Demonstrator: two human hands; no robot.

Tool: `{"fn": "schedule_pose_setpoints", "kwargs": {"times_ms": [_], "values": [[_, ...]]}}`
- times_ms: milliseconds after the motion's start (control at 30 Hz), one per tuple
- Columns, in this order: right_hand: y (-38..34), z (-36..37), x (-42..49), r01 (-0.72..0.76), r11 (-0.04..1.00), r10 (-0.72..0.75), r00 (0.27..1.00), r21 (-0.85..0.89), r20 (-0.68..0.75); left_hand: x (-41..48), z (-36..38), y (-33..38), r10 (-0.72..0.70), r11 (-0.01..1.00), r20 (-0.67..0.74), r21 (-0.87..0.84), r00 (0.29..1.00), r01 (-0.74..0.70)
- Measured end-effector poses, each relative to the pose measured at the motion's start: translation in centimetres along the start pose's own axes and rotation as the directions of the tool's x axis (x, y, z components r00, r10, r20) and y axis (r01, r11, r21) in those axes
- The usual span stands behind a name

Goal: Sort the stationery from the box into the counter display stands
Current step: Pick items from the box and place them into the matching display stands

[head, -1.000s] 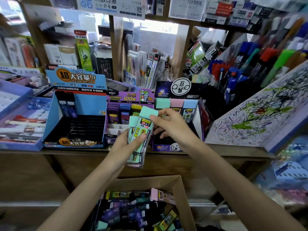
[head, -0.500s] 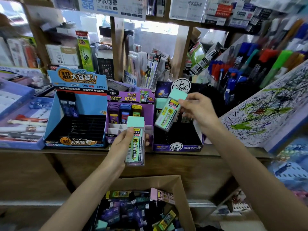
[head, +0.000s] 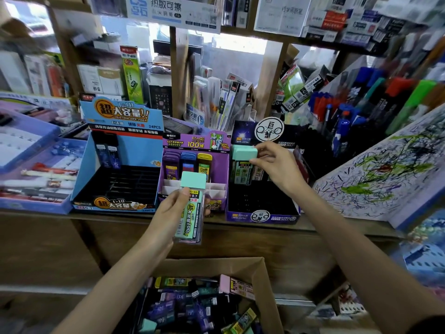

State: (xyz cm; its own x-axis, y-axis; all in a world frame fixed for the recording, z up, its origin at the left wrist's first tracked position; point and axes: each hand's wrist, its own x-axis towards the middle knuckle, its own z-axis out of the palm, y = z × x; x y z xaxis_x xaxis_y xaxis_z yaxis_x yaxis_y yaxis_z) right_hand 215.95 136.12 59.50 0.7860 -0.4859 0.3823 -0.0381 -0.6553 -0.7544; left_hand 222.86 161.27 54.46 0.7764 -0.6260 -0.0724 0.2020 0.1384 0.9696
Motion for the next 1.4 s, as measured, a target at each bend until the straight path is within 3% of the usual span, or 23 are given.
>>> {"fn": "schedule_pose_setpoints", "kwargs": {"times_ms": [133,267,433,567,633,700,767,833,1100,1233,1400], "values": [[-0.1,0.9,0.3,-0.031,0.996,0.031,1.000,0.083,0.004,0.0,-0.1,-0.2,0.029,0.999,0.024,0.015,0.999,-0.030],[0.6,2.1,0.5,-0.129,0.991,0.130,0.991,0.024,-0.044,0.1,0.1,-0.2,0.029,1.000,0.036,0.008,0.999,-0.029],[0.2,2.0,0.6,-0.097,0.943,0.084,0.995,-0.319,-0.057,0.0,0.7,-0.2,0.019,1.000,0.027,0.011,0.999,-0.019],[-1.4,1.6,-0.5,-0.053,0.733,0.050,0.998,-0.678,-0.024,-0.2,1.1,0.0,0.037,0.999,0.034,0.019,0.999,-0.037],[-2.3,1.6,-1.8,-0.055,0.813,0.020,0.998,-0.580,-0.066,-0.2,1.2,0.3,0.049,0.999,0.042,0.016,0.998,-0.049],[-3.7,2.0,-3.4,-0.101,0.975,0.097,0.995,-0.197,-0.030,-0.1,1.4,0.4,0.064,0.998,0.052,0.019,0.997,-0.065],[-5.2,2.8,-5.1,-0.186,0.975,0.170,0.977,0.120,0.128,0.0,1.8,0.5,0.075,0.997,0.052,0.032,0.996,-0.077],[-5.9,3.8,-6.3,-0.253,0.936,0.198,0.953,0.245,0.228,0.1,2.3,0.4,0.095,0.994,0.052,0.053,0.994,-0.098],[-5.5,3.2,-6.9,-0.328,0.880,0.280,0.942,0.343,0.184,0.3,3.2,-0.2,0.162,0.975,0.091,0.140,0.983,-0.174],[-5.2,0.2,-5.2,-0.289,0.818,0.313,0.949,0.497,0.036,0.2,2.1,-0.3,0.202,0.953,0.049,0.219,0.978,-0.208],[-3.4,-1.6,-3.2,-0.131,0.947,0.190,0.965,0.294,-0.182,0.0,0.5,-0.5,0.201,0.954,0.023,0.224,0.979,-0.201]]}}
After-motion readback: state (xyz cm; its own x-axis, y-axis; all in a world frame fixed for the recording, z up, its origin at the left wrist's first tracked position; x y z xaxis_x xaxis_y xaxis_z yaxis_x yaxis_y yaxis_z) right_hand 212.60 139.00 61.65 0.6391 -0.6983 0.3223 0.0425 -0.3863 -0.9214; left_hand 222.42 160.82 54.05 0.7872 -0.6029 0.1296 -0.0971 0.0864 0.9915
